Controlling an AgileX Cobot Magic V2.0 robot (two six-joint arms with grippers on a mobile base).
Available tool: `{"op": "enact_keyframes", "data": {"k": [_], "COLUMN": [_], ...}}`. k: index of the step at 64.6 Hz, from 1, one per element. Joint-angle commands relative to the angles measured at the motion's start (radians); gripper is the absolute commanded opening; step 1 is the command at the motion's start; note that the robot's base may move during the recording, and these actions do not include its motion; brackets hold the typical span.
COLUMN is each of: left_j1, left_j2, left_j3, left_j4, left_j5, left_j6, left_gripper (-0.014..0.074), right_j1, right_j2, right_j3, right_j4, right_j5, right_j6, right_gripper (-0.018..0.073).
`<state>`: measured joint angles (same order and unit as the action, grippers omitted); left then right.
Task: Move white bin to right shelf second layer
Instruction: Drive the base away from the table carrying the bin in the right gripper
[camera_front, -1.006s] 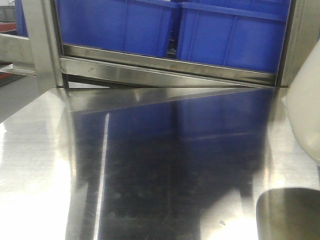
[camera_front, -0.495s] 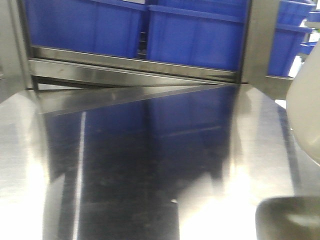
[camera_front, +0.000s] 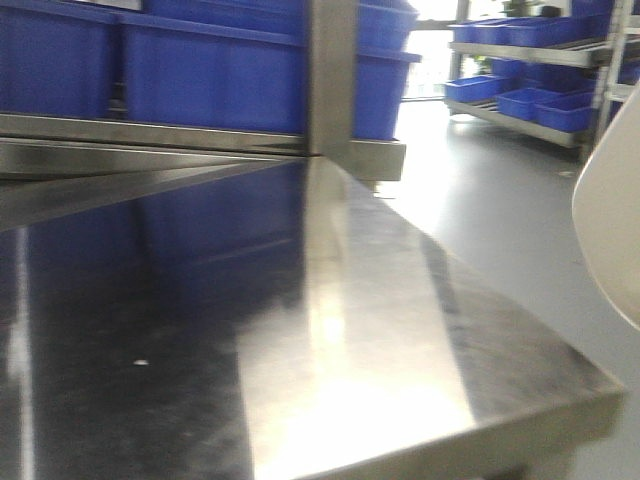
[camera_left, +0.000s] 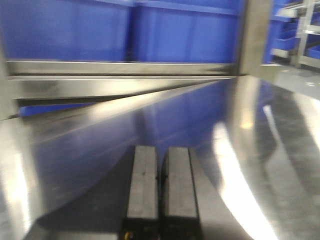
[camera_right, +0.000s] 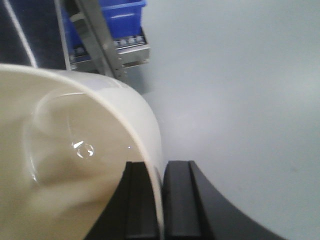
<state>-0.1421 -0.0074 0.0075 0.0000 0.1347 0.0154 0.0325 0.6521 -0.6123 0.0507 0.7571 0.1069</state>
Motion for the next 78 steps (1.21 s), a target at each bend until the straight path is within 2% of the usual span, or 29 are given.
{"op": "enact_keyframes", "data": {"k": [1,78], "left_j1": [-0.004,-0.004], "left_j2": [-0.015,-0.015], "left_j3": [0.037,0.037], "left_j4": [0.000,0.000], "left_j5": [-0.087,-0.087], "left_j6": [-0.003,-0.003], "left_gripper": [0.0085,0.0085], "right_j1": [-0.005,-0.005], "right_j2": [-0.006,-0.006], "right_j3": [-0.031,-0.031], "right_j4": [0.008,0.008], "right_j5": [-0.086,-0.086], "right_j6": [-0.004,-0.004], "right_gripper": [0.0047,0.0047]}}
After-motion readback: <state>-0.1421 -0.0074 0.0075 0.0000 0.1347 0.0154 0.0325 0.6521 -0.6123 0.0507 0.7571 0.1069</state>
